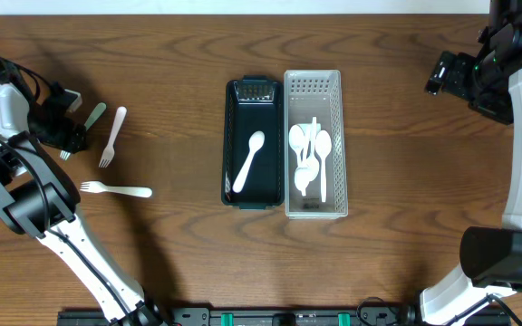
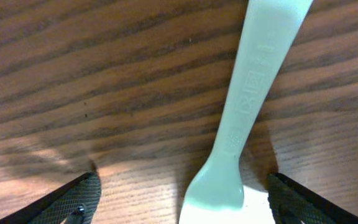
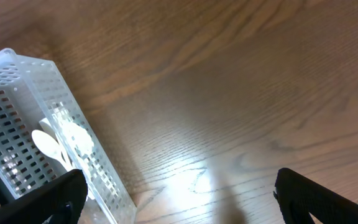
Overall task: Pack container
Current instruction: 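Move left gripper to the mint-green fork and grasp it, then lower the green fork into the black basket and release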
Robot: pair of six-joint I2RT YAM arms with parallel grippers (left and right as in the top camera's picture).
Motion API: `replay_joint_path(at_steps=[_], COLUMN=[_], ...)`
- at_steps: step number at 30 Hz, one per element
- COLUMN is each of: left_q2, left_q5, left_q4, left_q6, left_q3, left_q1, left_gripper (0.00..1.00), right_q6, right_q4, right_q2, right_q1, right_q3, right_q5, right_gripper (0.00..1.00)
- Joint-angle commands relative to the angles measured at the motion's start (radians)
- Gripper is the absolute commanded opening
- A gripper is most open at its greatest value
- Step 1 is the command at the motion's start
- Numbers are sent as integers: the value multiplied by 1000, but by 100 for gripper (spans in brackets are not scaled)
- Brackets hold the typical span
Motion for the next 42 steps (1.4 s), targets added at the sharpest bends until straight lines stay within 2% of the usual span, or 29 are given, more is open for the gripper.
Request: replay_joint_path(at_steps=[1,15,23,30,31,38,42], left_q2=[11,11,11,-7,-17,-215,-395], left_q5=[-10,45,88,87,87,87,86], left_q4=[-6,-32,-31,-29,-29,-92,-174], left_q6=[16,3,-58,-210,-236,-418,-492], left_q3=[-14,-20,-20,-19,-18,-6,-6], left_q1=[11,9,-2,-45,-53,-167,-301], left_gripper=[82,41,29,19,15,9,9], right_q6=[24,23,23,19,19,-31,-55], right_q4=[-3,-3,-3,5,5,9,32], right_q2=[-2,-2,-2,-2,-2,-2,-2], right_q1=[-2,-2,-2,-2,-2,-2,-2], right_q3=[-2,-2,-2,-2,-2,-2,-2], right_q5=[4,4,5,11,13,12,12], right_gripper=[99,99,99,99,99,99,99])
